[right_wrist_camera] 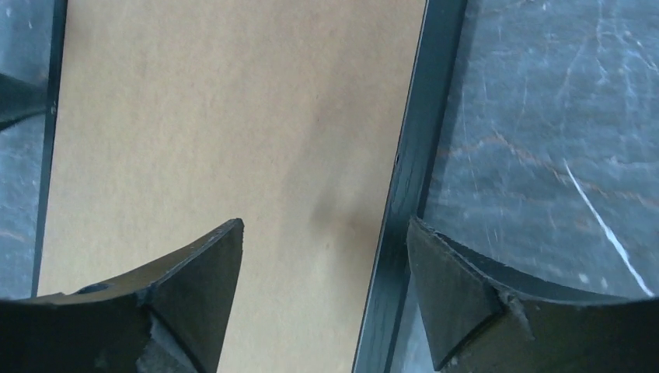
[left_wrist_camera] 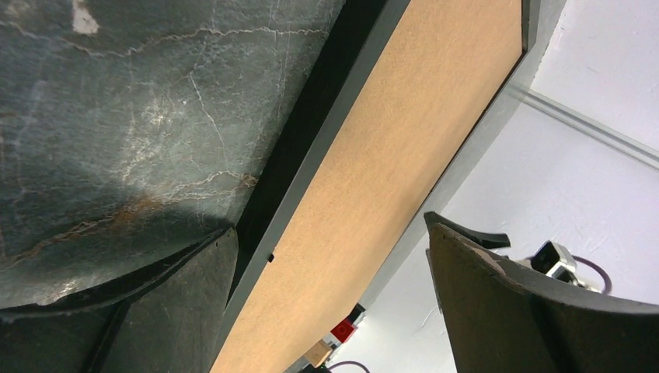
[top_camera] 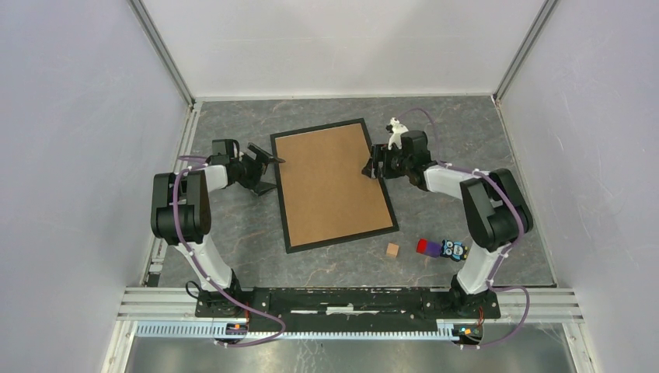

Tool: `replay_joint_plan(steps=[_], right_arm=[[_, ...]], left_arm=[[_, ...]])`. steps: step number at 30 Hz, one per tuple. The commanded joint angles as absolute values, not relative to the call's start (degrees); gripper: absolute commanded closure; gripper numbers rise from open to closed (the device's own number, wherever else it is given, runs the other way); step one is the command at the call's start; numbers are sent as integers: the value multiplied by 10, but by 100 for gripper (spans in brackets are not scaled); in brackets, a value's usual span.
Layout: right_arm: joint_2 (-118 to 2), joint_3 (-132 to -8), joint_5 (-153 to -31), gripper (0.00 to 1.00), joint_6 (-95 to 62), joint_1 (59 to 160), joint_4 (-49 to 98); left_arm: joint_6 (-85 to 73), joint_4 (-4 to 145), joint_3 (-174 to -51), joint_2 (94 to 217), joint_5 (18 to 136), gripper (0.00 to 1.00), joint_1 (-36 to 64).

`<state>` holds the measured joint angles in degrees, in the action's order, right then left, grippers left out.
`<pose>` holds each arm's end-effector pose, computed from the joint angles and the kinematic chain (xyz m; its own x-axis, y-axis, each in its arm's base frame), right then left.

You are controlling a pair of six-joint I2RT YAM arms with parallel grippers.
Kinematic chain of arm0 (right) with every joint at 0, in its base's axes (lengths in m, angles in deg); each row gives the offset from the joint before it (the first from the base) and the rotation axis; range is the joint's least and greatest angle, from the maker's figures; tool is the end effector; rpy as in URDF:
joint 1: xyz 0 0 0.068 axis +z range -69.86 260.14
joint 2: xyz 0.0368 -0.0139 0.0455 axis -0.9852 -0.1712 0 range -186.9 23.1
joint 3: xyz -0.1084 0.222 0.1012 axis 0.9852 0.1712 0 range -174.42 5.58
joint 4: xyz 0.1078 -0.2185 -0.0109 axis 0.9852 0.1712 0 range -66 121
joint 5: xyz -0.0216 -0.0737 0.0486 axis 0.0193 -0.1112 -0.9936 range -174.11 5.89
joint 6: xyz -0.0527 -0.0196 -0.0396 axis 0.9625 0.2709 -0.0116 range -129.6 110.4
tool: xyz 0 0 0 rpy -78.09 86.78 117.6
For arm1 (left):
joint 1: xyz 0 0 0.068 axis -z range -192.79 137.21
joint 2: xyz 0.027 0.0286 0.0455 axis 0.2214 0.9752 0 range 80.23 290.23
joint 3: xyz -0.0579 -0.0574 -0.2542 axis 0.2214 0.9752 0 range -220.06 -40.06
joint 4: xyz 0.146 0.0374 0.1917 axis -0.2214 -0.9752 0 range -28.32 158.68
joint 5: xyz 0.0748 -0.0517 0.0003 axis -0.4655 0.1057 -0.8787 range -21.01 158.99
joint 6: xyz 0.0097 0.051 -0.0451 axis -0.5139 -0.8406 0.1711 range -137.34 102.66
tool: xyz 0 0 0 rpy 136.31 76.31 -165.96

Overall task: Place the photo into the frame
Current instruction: Adjust the photo frame item on the photo frame.

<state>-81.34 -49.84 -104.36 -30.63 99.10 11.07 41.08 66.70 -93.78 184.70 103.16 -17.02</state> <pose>0.3529 0.1416 0.1576 -0.7244 0.1071 -0.6810 -0.3314 0.8121 0.4803 0.3480 -0.0055 0.1306 -0.6526 -0.7550 0.0636 -0.5304 0.3952 -0.7500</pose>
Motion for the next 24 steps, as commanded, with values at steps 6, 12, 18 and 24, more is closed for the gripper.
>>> replay_joint_plan(steps=[6, 12, 18, 24], right_arm=[[-595, -433, -877, 9, -179, 1128, 281], [-535, -395, -734, 7, -148, 1277, 353], [-551, -396, -606, 7, -157, 1412, 373], [-605, -425, -535, 8, -167, 1462, 386]], left_arm=[[404, 625, -929, 1852, 1022, 0, -166], [408, 617, -926, 1847, 1021, 0, -165], [412, 619, -923, 1845, 1028, 0, -165], [422, 631, -917, 1844, 1037, 0, -166]])
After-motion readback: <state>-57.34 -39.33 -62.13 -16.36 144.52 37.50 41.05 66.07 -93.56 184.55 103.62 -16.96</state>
